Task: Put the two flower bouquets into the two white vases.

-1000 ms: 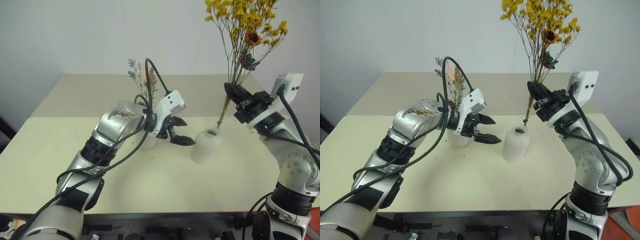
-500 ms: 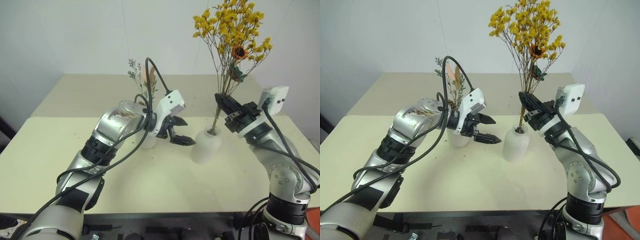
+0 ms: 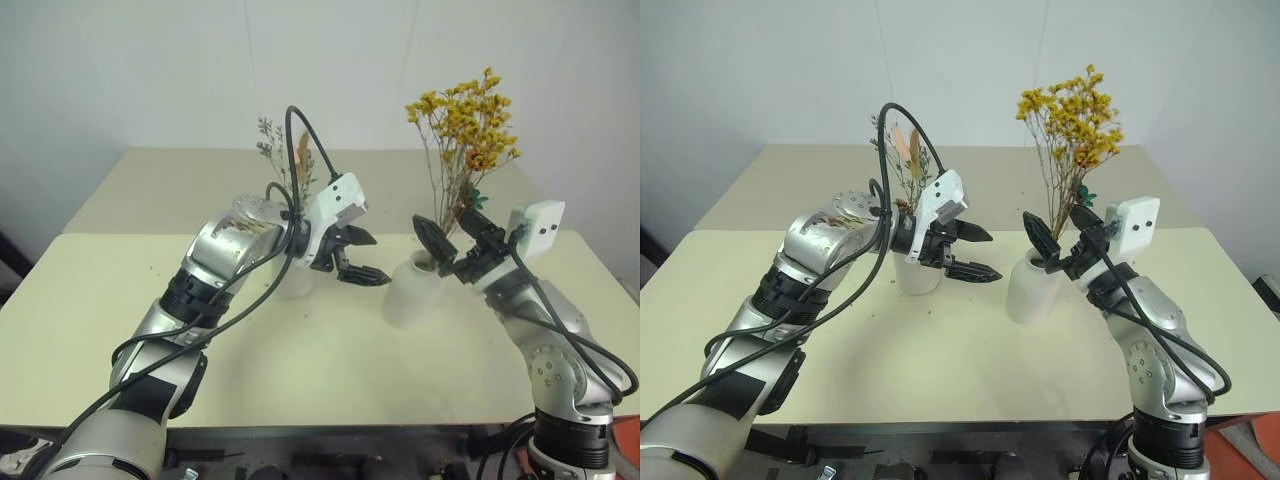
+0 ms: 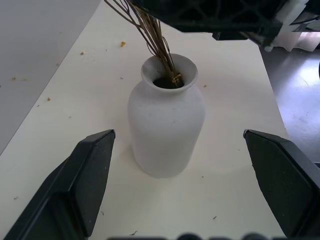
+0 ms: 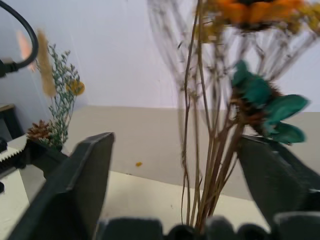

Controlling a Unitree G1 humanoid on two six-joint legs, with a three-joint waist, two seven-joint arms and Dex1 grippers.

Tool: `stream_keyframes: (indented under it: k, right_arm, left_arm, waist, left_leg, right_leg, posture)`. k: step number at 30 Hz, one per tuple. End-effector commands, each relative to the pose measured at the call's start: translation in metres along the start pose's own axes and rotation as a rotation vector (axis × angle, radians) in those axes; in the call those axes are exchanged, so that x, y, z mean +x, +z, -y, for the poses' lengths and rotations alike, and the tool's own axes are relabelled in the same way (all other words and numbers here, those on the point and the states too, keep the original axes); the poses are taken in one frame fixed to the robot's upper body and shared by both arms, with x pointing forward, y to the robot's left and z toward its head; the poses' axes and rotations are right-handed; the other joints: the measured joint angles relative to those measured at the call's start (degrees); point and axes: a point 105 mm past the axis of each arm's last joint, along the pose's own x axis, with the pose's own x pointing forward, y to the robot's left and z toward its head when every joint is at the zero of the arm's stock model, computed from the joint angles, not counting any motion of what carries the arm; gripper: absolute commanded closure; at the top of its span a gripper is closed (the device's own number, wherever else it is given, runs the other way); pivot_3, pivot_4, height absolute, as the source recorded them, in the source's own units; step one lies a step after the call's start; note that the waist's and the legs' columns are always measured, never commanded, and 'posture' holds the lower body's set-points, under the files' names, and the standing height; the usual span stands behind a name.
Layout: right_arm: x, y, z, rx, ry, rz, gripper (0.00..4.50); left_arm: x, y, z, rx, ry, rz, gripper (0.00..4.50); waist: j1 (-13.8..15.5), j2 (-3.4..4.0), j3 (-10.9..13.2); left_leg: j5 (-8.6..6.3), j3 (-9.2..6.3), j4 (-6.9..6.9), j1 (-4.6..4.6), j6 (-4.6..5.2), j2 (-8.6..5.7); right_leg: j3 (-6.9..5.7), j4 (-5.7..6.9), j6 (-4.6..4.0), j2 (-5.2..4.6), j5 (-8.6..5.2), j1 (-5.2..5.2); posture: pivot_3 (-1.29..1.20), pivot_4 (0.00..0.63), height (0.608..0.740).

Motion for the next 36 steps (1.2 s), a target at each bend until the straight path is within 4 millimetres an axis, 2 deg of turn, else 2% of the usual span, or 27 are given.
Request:
stream_keyframes:
  k: [1, 12, 16, 24, 31, 36]
  right_arm:
    - [-0.009, 0.016, -0.006, -0.067, 0.028, 0.053, 0.03]
    - [-0.018, -0.004, -0.026, -0.218, 0.181, -0.082, 0.03]
    - [-0.022, -0.011, -0.022, -0.245, 0.185, -0.148, 0.03]
    - [-0.038, -0.009, -0.010, -0.305, 0.185, -0.234, 0.03]
    - [-0.049, -0.011, -0.005, -0.329, 0.182, -0.290, 0.03]
    - [-0.053, -0.007, 0.002, -0.320, 0.195, -0.312, 0.03]
  left_arm:
    - [-0.009, 0.019, -0.005, 0.060, 0.034, 0.046, 0.00]
    - [-0.010, 0.020, -0.007, 0.067, 0.036, 0.051, 0.00]
    - [-0.010, 0.021, -0.008, 0.069, 0.035, 0.055, 0.00]
    - [-0.012, 0.021, -0.008, 0.067, 0.045, 0.068, 0.00]
    - [-0.028, 0.025, -0.002, 0.055, 0.057, 0.114, 0.00]
    - [-0.050, 0.016, 0.014, 0.004, 0.058, 0.129, 0.00]
  waist:
    - [0.00, 0.00, 0.00]
    - [-0.01, 0.00, 0.00]
    - [0.06, 0.00, 0.00]
    - [0.11, -0.01, 0.00]
    - [-0.03, -0.01, 0.00]
    - [-0.13, -0.01, 0.00]
  left_leg:
    - [0.00, 0.00, 0.00, 0.00, 0.00, 0.00]
    - [0.00, 0.01, 0.01, 0.02, 0.00, 0.00]
    - [0.00, 0.01, 0.02, 0.00, 0.00, -0.01]
    - [0.00, 0.00, 0.02, 0.00, 0.00, -0.01]
    - [0.00, 0.01, 0.03, 0.04, 0.00, 0.01]
    - [0.00, 0.02, 0.03, 0.07, 0.00, 0.03]
  right_leg:
    - [0.00, 0.00, 0.00, 0.00, 0.00, 0.00]
    - [0.01, -0.01, 0.01, 0.02, -0.01, 0.03]
    - [0.01, -0.03, 0.01, 0.01, -0.01, 0.03]
    - [0.01, -0.03, 0.02, 0.02, -0.01, 0.05]
    - [0.02, -0.01, 0.02, 0.04, -0.01, 0.06]
    - [0.06, 0.01, 0.02, 0.04, -0.01, 0.06]
  posture:
    - [0.00, 0.150, 0.740]
    - [0.00, 0.150, 0.740]
    - [0.00, 0.150, 0.740]
    - [0.00, 0.150, 0.740]
    - [0.00, 0.150, 0.740]
    - [0.00, 0.150, 0.740]
